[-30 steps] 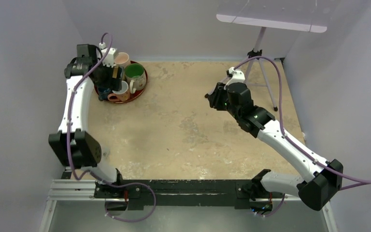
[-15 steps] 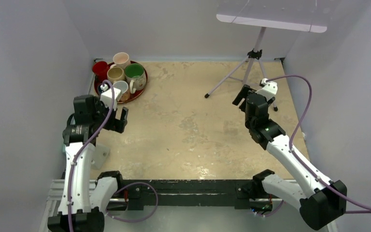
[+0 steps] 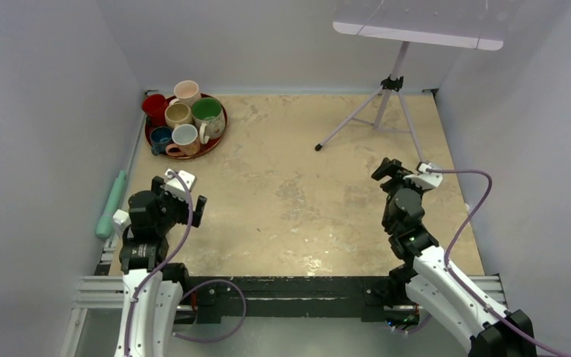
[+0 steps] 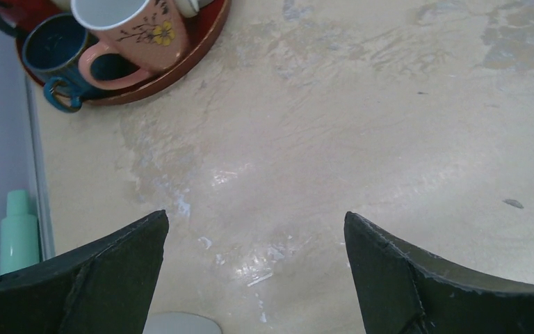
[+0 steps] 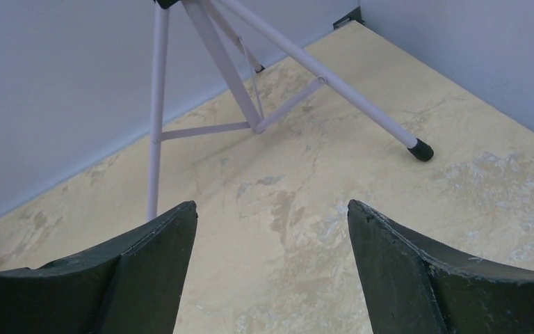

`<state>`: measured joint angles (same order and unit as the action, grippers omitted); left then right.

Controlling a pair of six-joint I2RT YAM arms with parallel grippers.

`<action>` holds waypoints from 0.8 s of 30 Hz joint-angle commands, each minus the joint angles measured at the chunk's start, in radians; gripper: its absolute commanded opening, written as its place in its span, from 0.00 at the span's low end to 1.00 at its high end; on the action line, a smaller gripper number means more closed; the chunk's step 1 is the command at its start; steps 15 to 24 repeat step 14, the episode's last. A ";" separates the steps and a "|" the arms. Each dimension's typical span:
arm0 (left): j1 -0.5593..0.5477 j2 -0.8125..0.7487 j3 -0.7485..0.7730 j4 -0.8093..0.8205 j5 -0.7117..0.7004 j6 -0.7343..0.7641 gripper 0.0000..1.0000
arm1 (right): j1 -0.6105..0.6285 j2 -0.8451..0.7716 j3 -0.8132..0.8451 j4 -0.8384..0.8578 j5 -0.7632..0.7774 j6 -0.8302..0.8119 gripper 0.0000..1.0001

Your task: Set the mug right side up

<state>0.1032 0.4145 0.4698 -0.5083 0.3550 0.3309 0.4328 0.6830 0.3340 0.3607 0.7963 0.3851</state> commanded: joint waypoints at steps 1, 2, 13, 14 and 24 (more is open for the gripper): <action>-0.001 0.047 -0.003 0.142 -0.202 -0.107 1.00 | 0.002 -0.009 -0.008 0.187 0.041 -0.073 0.83; -0.002 0.046 -0.011 0.154 -0.225 -0.119 1.00 | 0.002 0.000 -0.003 0.187 0.048 -0.075 0.83; -0.002 0.012 -0.059 0.181 -0.133 -0.090 1.00 | 0.002 0.079 0.037 0.181 0.053 -0.094 0.82; -0.001 0.015 -0.058 0.189 -0.129 -0.101 1.00 | 0.003 0.074 0.032 0.186 0.055 -0.098 0.83; -0.001 0.015 -0.058 0.189 -0.129 -0.101 1.00 | 0.003 0.074 0.032 0.186 0.055 -0.098 0.83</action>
